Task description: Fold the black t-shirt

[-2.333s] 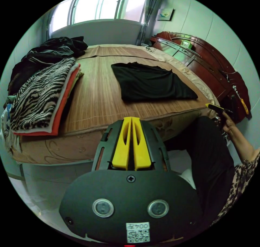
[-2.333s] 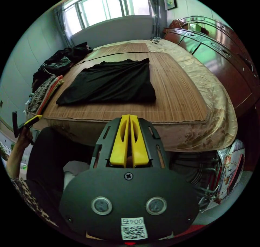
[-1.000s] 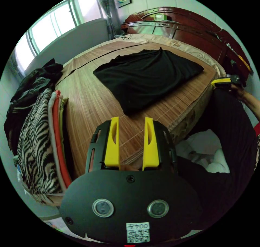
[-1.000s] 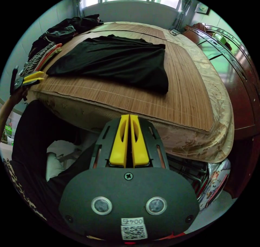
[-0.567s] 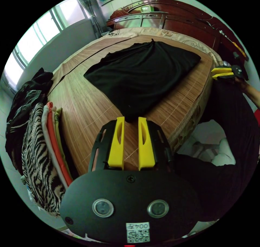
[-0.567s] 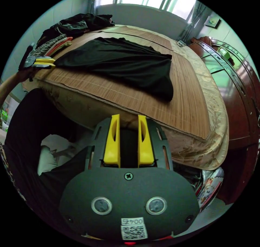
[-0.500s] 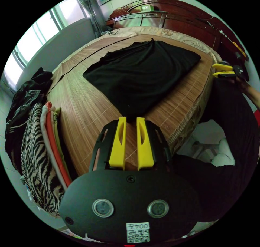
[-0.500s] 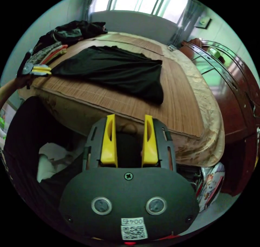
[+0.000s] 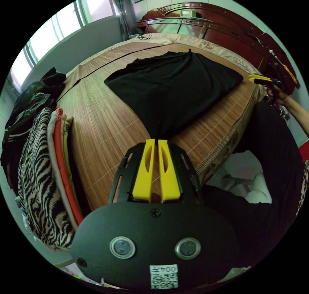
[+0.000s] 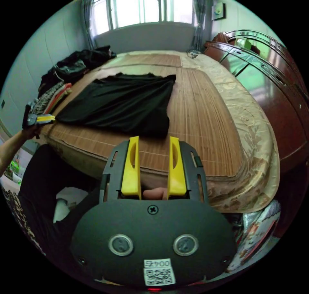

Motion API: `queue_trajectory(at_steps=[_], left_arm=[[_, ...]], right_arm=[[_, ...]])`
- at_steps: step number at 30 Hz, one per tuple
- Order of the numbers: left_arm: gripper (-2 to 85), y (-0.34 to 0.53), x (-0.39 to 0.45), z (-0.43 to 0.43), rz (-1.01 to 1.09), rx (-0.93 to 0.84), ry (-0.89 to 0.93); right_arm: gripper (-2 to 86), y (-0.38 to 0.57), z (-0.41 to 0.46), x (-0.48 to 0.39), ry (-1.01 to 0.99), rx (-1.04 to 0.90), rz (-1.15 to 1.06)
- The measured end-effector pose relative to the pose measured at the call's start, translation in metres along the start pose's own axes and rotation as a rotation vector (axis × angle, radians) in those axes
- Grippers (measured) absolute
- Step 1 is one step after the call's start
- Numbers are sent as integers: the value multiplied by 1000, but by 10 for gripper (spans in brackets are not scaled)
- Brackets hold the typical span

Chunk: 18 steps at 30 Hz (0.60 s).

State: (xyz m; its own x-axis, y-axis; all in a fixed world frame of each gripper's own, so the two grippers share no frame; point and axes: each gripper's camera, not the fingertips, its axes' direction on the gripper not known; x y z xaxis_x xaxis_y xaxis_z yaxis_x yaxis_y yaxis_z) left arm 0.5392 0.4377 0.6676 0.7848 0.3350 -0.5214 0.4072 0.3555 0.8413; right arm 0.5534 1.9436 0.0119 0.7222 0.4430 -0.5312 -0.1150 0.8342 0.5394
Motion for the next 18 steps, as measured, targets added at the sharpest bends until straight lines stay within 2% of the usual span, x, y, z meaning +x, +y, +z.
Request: queue_trajectory(at_steps=[2, 7, 11, 18], left_arm=[[21, -1, -2, 0, -8, -3, 3], [17, -4, -6, 0, -20, -17, 0], [14, -6, -10, -2, -29, -26, 0], [11, 11, -21, -21, -87, 11, 53]], right_arm=[[134, -8, 10, 19, -15, -77, -30], [132, -19, 20, 47, -75, -101, -73], [36, -23, 24, 65, -136, -120, -68], [19, -2, -1, 93, -209, -160, -17]])
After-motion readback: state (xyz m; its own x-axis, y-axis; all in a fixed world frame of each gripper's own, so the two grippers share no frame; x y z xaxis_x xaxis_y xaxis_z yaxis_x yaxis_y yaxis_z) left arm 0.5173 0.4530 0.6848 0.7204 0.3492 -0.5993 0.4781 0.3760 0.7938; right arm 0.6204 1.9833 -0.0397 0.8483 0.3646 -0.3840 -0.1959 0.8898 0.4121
